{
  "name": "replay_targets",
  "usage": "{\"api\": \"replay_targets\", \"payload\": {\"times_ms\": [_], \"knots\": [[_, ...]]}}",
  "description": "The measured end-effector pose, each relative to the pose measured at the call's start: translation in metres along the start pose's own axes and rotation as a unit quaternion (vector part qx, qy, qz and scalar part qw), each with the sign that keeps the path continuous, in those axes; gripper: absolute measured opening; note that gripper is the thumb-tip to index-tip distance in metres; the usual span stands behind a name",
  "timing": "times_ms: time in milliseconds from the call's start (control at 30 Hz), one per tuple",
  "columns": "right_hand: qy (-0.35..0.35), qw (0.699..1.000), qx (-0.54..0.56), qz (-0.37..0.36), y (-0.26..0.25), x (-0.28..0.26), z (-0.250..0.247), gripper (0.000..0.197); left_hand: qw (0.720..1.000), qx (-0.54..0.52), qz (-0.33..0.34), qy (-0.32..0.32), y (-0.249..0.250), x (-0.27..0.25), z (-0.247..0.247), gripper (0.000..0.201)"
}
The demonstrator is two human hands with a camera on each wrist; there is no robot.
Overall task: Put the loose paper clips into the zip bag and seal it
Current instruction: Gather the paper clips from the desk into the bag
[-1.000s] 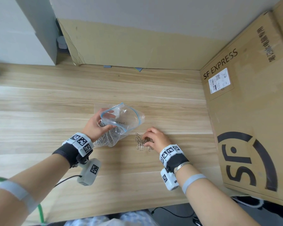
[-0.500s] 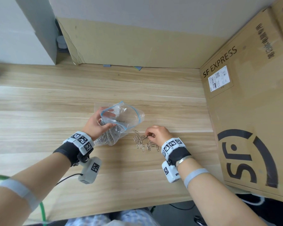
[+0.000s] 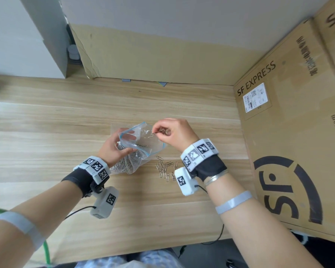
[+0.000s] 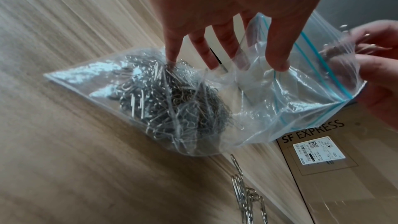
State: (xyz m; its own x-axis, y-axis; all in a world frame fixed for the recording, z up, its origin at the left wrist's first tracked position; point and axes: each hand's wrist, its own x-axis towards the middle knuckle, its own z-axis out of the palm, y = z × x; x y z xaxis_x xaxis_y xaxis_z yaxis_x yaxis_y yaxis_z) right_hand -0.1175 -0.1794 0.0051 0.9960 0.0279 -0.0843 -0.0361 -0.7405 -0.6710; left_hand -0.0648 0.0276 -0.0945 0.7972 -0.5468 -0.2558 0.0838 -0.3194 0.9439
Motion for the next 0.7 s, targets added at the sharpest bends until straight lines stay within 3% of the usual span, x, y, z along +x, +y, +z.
{"api": "replay_targets", "payload": {"times_ms": [200, 433, 567, 700], "knots": [[-0.094, 0.995, 0.011, -0.012, -0.001, 0.009, 0.027, 0.016, 1.000, -0.005, 0.003, -0.001, -0.001, -0.001, -0.001, 0.051], [0.017, 0.980, 0.127, 0.150, 0.032, -0.011, -0.002, 0.009, 1.000, -0.009, -0.008, -0.002, 0.002, -0.002, -0.002, 0.048], [-0.114, 0.953, 0.057, 0.274, 0.073, -0.049, 0.000, 0.007, 1.000, -0.020, -0.019, -0.003, 0.005, -0.005, -0.002, 0.047], [-0.217, 0.907, 0.091, 0.350, 0.103, -0.081, 0.021, 0.006, 1.000, -0.017, -0.017, -0.005, 0.005, -0.004, -0.001, 0.046]]}}
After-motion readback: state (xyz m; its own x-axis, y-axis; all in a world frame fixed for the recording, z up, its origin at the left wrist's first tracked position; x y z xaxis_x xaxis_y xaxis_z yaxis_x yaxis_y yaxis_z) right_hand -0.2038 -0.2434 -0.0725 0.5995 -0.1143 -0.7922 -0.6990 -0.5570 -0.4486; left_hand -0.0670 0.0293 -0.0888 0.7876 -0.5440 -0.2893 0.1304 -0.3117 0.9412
